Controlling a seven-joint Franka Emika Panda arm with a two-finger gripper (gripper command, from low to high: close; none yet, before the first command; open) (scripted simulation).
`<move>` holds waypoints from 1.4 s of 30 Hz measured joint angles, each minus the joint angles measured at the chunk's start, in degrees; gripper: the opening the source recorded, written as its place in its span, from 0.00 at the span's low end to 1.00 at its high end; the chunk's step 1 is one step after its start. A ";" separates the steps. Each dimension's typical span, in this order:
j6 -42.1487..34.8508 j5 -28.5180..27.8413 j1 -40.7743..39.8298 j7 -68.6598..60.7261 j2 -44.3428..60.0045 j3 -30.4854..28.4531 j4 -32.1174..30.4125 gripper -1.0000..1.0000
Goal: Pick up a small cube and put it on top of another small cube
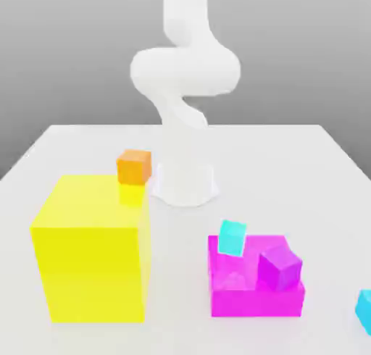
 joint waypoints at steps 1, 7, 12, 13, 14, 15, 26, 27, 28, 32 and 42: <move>0.60 0.41 1.46 -2.14 2.26 -0.22 0.11 0.50; 3.96 2.90 8.90 -14.27 14.93 -0.66 0.71 0.50; 6.70 4.46 14.28 -23.91 25.34 -0.10 1.21 0.50; 7.25 4.72 15.11 -25.79 27.42 0.27 1.31 0.50; 7.81 4.92 15.89 -27.63 29.49 0.69 1.40 0.50; 8.37 5.03 16.66 -29.41 31.56 1.11 1.50 0.50; 14.80 -0.37 24.96 -44.39 54.20 5.77 2.46 0.50; 15.37 -1.56 25.64 -45.27 56.25 6.10 2.55 0.50; 15.92 -2.84 26.38 -46.07 58.29 6.36 2.65 0.50; 20.48 -6.22 28.42 -46.81 66.54 5.94 3.79 0.50; 22.43 -6.76 28.87 -46.63 69.28 5.51 4.33 0.00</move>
